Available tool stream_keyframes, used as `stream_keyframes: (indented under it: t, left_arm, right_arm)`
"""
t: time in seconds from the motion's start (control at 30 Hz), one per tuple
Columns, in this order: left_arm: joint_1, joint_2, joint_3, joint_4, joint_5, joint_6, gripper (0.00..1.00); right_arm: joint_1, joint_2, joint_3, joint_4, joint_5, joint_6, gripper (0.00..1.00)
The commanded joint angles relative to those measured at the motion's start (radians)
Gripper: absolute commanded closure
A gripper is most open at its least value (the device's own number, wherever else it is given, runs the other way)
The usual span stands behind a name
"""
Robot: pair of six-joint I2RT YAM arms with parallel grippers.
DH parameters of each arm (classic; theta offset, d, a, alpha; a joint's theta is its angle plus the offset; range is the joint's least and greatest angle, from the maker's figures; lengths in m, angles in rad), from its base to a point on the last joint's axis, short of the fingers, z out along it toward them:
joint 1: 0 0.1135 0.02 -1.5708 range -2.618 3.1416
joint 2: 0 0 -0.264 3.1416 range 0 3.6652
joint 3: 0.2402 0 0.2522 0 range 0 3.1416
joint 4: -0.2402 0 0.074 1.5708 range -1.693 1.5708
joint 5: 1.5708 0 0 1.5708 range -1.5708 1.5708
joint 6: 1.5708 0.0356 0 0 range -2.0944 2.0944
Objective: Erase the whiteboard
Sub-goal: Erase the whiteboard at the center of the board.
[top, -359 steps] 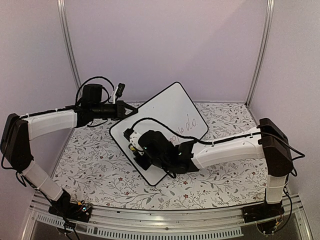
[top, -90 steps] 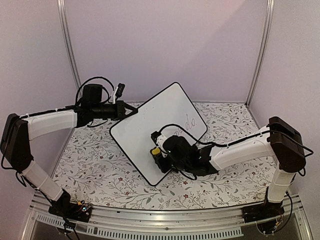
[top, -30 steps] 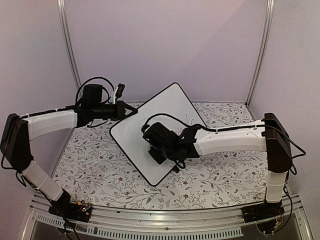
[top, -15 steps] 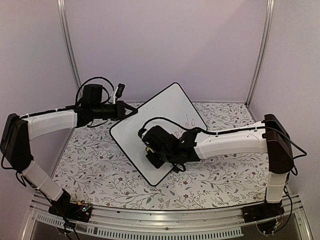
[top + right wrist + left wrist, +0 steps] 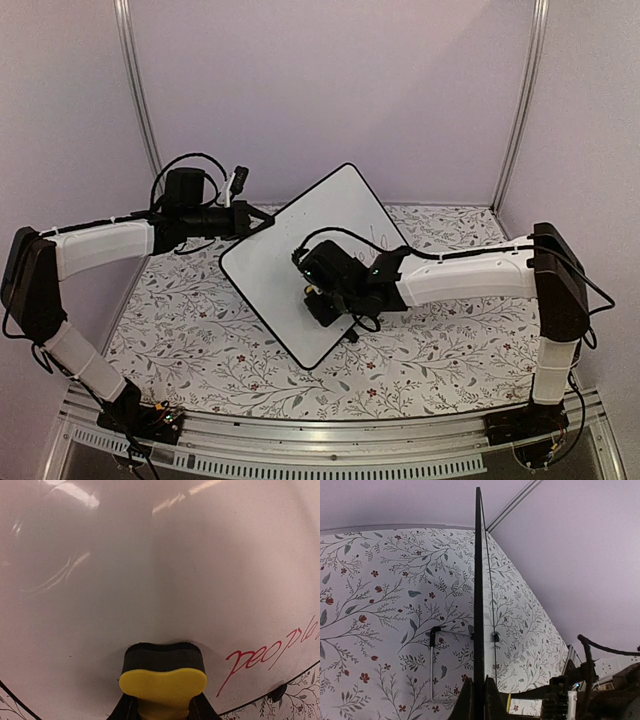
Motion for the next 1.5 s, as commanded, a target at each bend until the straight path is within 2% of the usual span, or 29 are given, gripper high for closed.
stream_keyframes:
  t: [0.0,0.23,0.53,0.8,0.97,1.27,1.47]
  left_arm:
    - [-0.02,-0.021,0.007,0.042,0.058,0.02,1.0]
    - [-0.02,-0.019,0.007,0.042,0.058,0.02,1.0]
    - [-0.021,-0.016,0.007,0.042,0.058,0.021,1.0]
    - [-0.02,-0.016,0.007,0.042,0.058,0.02,1.0]
    - [-0.02,-0.016,0.007,0.042,0.058,0.019,1.0]
    - [-0.021,-0.017,0.008,0.042,0.058,0.02,1.0]
    - [-0.021,-0.014,0.008,0.042,0.058,0.018,1.0]
  right_arm:
    - [-0.054,0.02,-0.032,-0.029,0.019,0.017,1.0]
    - [-0.048,0.019,-0.03,-0.017,-0.012,0.013,1.0]
    - [0.044,0.012,-0.037,0.063,-0.074,-0.044,1.0]
    - [0.072,0.008,-0.021,0.07,-0.089,-0.061,1.0]
    - [0.06,-0.03,-0.017,0.075,0.009,-0.061,1.0]
    - [-0.027,-0.204,-0.162,0.317,-0.085,-0.088,1.0]
    - [-0.037,-0.177,-0.146,0.357,-0.108,-0.1,1.0]
